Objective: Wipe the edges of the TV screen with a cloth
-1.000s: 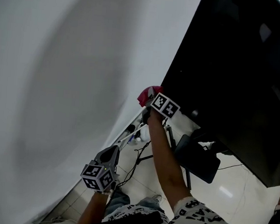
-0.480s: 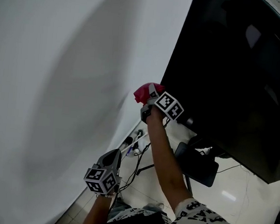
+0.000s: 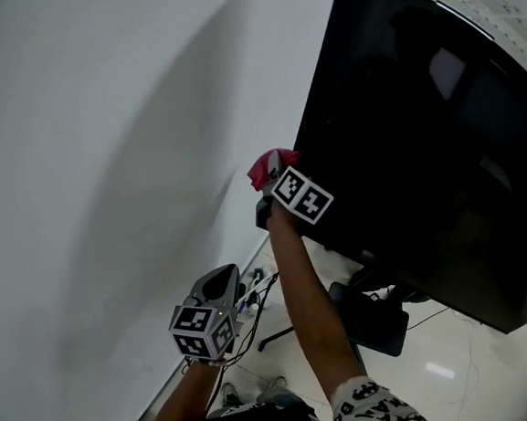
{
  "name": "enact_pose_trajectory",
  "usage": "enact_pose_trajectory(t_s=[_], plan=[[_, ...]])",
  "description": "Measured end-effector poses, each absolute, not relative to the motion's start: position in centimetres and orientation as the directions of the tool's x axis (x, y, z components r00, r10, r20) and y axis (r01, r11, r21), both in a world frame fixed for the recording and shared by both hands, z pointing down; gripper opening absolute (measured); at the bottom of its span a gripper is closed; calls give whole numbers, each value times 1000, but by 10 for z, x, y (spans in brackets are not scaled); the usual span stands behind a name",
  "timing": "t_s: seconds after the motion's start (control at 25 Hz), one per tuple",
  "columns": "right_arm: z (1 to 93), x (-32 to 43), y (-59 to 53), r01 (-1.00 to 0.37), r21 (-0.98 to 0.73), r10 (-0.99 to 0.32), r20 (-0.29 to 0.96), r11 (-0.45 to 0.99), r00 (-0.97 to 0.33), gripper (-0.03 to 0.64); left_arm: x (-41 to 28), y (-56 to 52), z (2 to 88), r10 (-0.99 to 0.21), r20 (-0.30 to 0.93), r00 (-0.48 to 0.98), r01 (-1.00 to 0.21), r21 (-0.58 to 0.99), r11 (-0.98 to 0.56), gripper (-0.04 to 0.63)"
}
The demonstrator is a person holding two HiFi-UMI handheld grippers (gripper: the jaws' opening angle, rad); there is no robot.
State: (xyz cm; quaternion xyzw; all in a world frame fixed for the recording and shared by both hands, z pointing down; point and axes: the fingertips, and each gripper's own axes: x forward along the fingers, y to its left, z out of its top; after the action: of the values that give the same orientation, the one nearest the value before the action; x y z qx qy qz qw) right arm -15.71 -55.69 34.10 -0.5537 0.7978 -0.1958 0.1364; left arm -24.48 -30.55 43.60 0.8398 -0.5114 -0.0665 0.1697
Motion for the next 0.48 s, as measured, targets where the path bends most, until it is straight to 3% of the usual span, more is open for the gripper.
enact_pose_trajectory(t_s=[0.2,0.48], plan=[[278,-160,-558,-898,-279,-938,-32,339,-344,80,-239,-327,407,-892,27,452,-850,316,-422,-11],[213,-162,-561,-882,-258,-917,-49,395,-397,80,-229,-329,358,-894,-75,442,-851,281,-445,-11]])
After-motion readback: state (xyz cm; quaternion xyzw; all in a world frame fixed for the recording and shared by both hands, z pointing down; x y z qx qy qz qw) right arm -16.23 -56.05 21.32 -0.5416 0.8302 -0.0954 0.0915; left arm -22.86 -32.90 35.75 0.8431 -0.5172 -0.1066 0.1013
